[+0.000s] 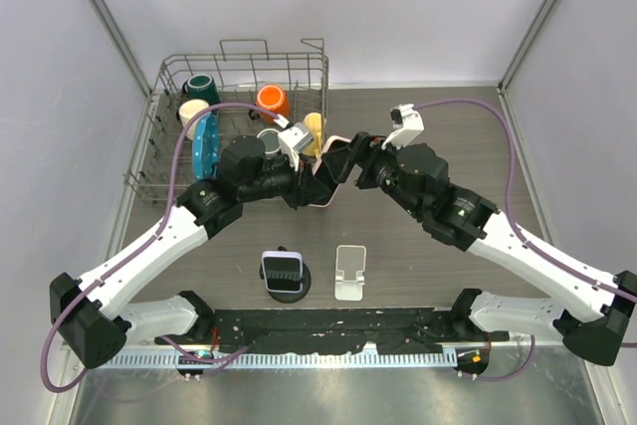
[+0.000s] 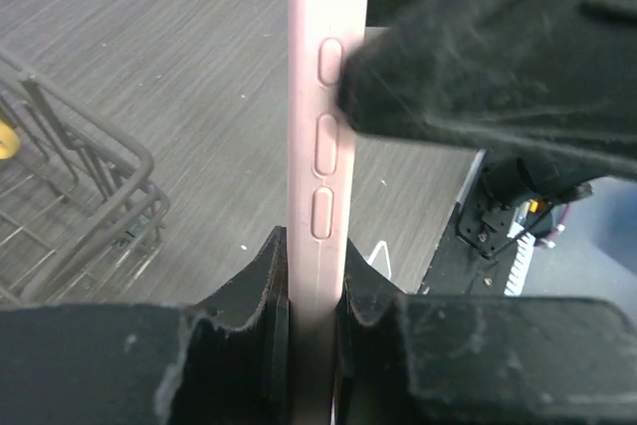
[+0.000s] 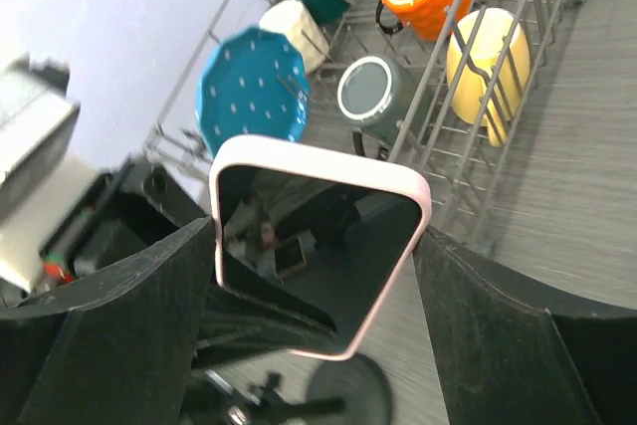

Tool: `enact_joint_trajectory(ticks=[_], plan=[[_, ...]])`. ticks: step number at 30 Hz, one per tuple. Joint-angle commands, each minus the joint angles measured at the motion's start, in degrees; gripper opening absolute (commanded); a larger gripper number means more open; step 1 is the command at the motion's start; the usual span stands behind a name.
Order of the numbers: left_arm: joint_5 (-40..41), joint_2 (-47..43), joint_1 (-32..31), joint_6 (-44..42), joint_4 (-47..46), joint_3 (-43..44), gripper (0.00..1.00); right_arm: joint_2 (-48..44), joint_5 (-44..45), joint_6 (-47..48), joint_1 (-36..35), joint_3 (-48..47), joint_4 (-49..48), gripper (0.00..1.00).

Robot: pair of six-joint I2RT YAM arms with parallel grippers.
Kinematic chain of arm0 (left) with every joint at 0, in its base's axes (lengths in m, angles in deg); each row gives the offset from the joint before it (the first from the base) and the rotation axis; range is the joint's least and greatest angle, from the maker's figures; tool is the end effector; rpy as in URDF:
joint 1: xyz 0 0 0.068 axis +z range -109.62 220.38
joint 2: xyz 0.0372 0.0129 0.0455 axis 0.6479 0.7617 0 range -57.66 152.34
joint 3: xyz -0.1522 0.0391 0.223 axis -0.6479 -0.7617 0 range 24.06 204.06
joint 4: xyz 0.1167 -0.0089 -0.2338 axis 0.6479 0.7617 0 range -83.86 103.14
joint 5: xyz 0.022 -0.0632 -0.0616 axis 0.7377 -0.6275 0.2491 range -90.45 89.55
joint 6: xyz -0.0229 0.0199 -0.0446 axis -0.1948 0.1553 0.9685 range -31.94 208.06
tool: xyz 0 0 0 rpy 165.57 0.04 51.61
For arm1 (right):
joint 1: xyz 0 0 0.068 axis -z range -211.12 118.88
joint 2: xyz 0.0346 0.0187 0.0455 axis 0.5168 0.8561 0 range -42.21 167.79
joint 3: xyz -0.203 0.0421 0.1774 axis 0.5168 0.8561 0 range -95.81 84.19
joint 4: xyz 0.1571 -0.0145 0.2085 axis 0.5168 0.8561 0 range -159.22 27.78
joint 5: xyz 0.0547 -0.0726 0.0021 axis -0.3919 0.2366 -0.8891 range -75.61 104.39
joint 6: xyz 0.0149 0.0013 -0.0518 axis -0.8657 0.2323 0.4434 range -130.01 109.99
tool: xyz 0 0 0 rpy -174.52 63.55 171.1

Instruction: Place the phone on the phone stand

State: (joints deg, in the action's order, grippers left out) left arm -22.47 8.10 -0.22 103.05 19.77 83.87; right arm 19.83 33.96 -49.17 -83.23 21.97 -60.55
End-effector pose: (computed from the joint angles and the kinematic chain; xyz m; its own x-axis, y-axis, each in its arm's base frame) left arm 0.1905 -0.1808 0.3526 -0.4712 0.0882 -0.8776 0.7760 0.5143 -0.3650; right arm 0.1614 0.1878 0.3916 -0.4114 0.4401 -0.7982 -0.3617 0.7250 0.5862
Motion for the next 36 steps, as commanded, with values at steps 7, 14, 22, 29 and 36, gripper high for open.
enact_joint_trajectory(ticks=[7, 14, 22, 29, 36], plan=[[-15.93, -2.29, 0.87, 2.68, -5.53, 1.19, 0.00, -9.83, -29.73, 27.11, 8.16, -4.59, 18.14, 0.84], [-30.53, -1.69, 0.52, 3.82, -8.62, 0.83, 0.00, -13.17, -51.37, 32.04, 14.15, -1.15, 17.88, 0.74], [-35.20, -1.51, -0.71, 4.35, -10.38, -0.04, 0.00, -9.49, -57.45, 35.02, 16.60, -6.07, 19.37, 0.60], [-36.25, -0.28, -3.35, 2.86, -8.27, 0.92, 0.00, -5.53, -71.24, 34.42, 18.28, -11.52, 19.72, 0.34], [-24.42, -3.09, -3.26, -2.31, -0.29, 3.37, 0.66, -7.54, -63.02, 41.78, 18.28, -12.85, 30.61, 0.01]])
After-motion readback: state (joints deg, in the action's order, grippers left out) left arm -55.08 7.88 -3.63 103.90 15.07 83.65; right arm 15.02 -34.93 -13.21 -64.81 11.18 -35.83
